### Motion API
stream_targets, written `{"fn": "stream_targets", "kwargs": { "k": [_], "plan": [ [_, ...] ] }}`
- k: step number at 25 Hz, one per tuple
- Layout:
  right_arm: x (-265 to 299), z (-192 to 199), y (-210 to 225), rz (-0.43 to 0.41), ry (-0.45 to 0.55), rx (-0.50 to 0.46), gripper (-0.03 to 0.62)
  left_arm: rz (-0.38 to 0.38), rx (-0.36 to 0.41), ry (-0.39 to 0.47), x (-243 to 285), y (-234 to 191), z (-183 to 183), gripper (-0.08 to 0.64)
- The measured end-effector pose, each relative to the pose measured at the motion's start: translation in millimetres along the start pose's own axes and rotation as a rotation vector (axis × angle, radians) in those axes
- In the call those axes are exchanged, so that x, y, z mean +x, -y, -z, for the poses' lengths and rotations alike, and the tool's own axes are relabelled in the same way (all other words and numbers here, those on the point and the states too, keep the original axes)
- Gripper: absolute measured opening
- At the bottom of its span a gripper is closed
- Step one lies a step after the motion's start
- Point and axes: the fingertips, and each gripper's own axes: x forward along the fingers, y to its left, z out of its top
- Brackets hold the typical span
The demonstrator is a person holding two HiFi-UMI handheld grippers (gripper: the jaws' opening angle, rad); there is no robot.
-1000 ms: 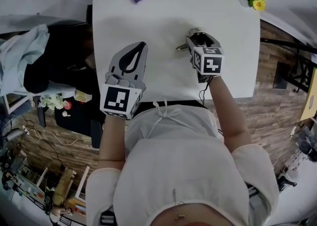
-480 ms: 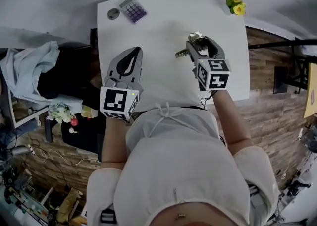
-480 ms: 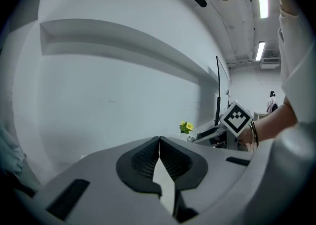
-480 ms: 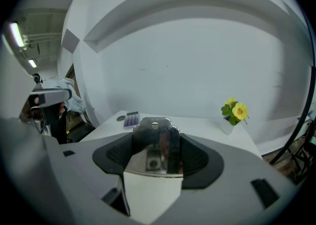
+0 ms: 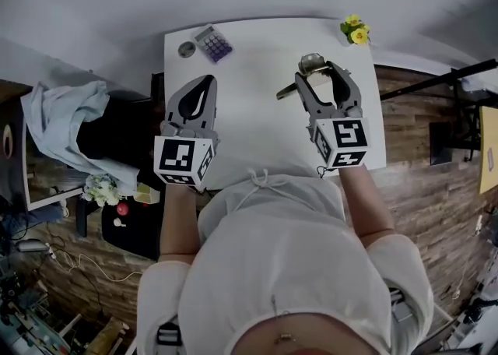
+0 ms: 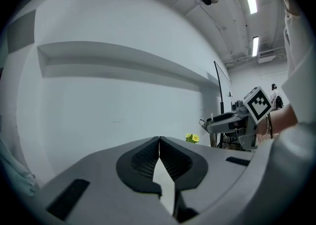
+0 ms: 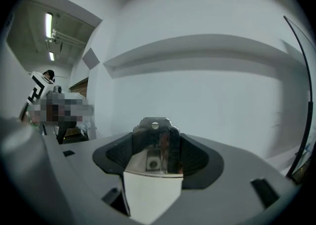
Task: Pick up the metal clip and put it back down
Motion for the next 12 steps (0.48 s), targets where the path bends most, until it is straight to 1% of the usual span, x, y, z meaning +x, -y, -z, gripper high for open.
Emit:
{"fn": "stream_targets", "kwargs": {
  "k": [3,6,12],
  "plan": [
    [-13,-19,1,0.007,0.068,-0.025,0.293,-0.013,0.009,0.017,-3,-3,-11,0.020],
    [-22,-31,3,0.017,0.114,-0.023,0.293,-0.019,0.013,0.037,-8,-6,-20,0.020],
    [-31,-49,9,0.033,0.169,-0.001,0.293,-0.034,0.020,0.057,-11,-11,-32,0.020]
  ]
}}
